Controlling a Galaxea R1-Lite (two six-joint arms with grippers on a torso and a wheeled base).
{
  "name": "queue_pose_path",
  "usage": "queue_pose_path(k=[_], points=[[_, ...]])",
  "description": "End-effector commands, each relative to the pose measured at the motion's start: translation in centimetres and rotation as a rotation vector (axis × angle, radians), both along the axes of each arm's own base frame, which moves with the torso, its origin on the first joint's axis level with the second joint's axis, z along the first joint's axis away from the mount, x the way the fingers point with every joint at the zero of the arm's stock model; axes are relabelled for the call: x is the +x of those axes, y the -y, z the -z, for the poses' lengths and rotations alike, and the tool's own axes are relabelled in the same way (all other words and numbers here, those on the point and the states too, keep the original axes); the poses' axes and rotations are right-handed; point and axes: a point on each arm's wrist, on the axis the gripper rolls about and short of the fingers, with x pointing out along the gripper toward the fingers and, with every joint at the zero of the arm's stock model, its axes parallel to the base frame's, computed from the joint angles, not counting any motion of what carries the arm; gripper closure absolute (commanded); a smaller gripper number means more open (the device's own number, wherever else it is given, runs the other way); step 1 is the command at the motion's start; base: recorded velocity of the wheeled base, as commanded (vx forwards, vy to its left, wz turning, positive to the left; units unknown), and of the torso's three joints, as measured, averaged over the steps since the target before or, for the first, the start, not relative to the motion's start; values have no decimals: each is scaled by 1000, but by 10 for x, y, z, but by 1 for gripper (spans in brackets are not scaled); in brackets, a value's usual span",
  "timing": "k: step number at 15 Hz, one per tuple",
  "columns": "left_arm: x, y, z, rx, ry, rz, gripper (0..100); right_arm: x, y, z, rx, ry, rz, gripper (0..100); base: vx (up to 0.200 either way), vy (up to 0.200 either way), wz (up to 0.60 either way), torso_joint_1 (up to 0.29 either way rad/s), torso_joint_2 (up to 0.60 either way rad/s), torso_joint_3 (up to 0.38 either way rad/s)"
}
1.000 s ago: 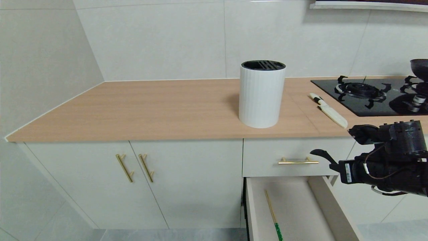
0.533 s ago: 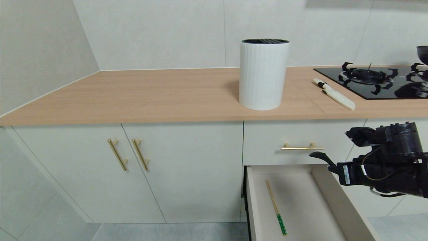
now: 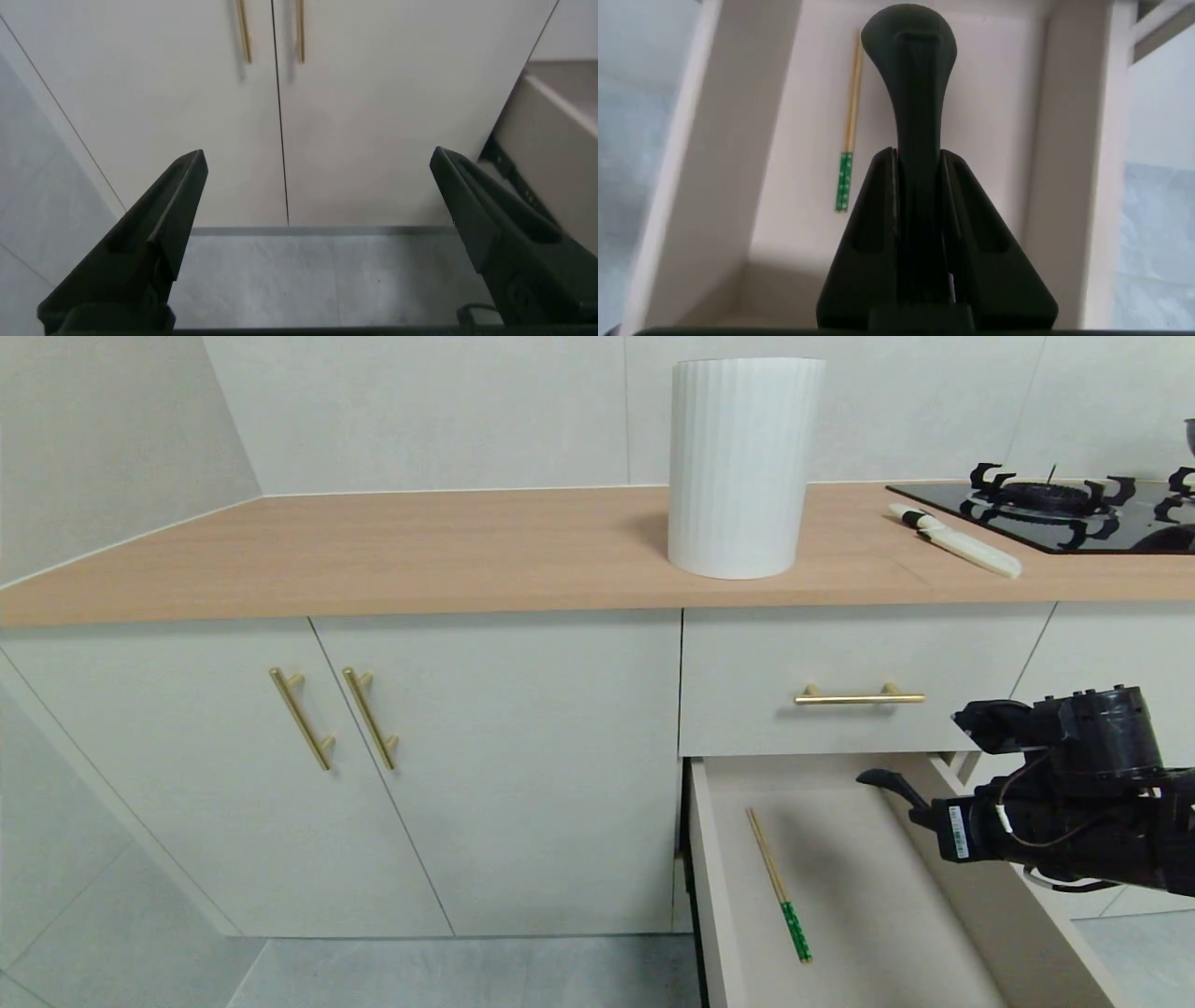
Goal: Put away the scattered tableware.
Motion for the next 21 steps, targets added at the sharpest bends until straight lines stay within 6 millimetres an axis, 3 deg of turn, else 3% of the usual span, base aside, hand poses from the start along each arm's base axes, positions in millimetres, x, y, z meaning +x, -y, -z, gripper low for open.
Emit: queue_pose_path(k=[1,5,8,13,15,17,21], points=[[0,0,0,0,0,-1,0,1,-1,3,-3,-12,0,100,0,0,0,-32,207,159],[0,0,0,0,0,-1,0,2,-1,4,-7,-15,3,100,0,0,0,-16,51,43],[0,0,0,0,0,-1,0,12,-3,20,-13,-46,4,100,0,0,0,0,0,0],[0,0,0,0,0,-2,0,46,-8,78,-61,-38,81,100,0,0,0,0,0,0],[0,0,0,0,0,-1,0,48,-9,88,-68,-39,88,100,0,0,0,0,0,0],[0,0,0,0,0,-1,0,55,-11,119,-77,-72,85,100,0,0,0,0,0,0],[0,0,0,0,0,-1,0,61,-12,151,-84,-86,88,100,0,0,0,0,0,0]])
